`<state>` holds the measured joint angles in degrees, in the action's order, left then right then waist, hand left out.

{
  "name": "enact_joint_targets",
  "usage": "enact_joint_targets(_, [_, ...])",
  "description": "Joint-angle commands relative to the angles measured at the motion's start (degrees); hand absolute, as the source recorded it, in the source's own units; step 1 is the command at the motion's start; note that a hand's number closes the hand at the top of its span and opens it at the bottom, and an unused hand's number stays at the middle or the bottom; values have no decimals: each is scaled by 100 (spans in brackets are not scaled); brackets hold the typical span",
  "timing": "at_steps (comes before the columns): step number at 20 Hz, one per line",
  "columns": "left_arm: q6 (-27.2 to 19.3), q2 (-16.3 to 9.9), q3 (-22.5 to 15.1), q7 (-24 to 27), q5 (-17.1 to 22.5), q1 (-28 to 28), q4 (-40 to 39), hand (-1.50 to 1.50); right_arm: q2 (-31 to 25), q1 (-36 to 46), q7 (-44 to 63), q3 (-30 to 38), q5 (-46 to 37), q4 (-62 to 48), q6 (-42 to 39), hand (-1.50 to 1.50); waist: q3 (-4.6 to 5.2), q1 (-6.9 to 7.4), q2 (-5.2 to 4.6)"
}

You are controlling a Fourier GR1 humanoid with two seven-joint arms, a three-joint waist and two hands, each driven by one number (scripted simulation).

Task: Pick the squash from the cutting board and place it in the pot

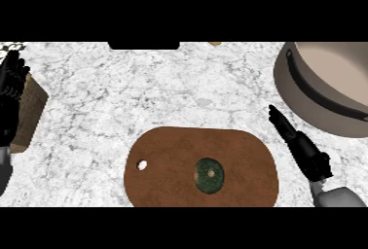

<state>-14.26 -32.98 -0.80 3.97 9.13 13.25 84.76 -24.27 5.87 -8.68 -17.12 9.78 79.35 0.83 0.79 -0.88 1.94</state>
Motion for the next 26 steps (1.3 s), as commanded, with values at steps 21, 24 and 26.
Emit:
enact_joint_targets(21, [55,1410,-418,-375,807,605,81,0,-1508,3999,-4745,-794,-1475,-578,-3836,-150,-94,413,-301])
enact_joint_targets(24, [151,1272,-384,-428,803,475,182,0,-1557,4158,-4773,-1415,-2114,-464,-3444,-150,-89,415,-271])
enact_joint_targets(26, [164,1278,-268,-260,843,243,139,0,-1830,4141,-4926,-1679,-2432,-304,-3270,-150,-83,330,-246])
